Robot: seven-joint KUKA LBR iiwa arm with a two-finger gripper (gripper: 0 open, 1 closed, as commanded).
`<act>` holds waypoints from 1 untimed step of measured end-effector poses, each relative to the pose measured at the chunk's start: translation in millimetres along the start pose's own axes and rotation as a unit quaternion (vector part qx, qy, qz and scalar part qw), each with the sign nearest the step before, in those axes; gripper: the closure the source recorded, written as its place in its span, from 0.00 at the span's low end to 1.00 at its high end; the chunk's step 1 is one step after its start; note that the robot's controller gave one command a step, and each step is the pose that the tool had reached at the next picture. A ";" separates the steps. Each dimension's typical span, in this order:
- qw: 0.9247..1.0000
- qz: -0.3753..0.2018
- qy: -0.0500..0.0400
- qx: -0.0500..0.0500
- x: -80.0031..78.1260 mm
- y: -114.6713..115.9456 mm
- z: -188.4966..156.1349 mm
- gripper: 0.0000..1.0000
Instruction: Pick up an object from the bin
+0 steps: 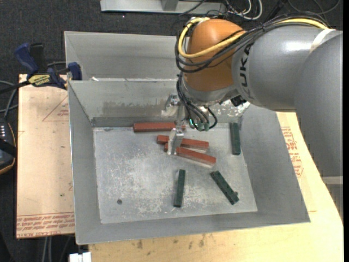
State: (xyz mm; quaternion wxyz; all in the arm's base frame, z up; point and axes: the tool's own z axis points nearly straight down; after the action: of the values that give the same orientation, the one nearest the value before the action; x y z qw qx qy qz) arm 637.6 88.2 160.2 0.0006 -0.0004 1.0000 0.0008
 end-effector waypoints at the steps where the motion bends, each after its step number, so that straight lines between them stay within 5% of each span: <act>1: 1.000 -0.005 -0.002 -0.001 -2.1 -1.6 3.2 0.00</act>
Offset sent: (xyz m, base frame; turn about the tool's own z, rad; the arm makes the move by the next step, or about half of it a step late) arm -0.0276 0.0339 0.0176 -0.0667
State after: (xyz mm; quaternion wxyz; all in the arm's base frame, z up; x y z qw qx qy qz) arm 639.7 86.7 157.0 0.0025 -0.0054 1.0000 0.0016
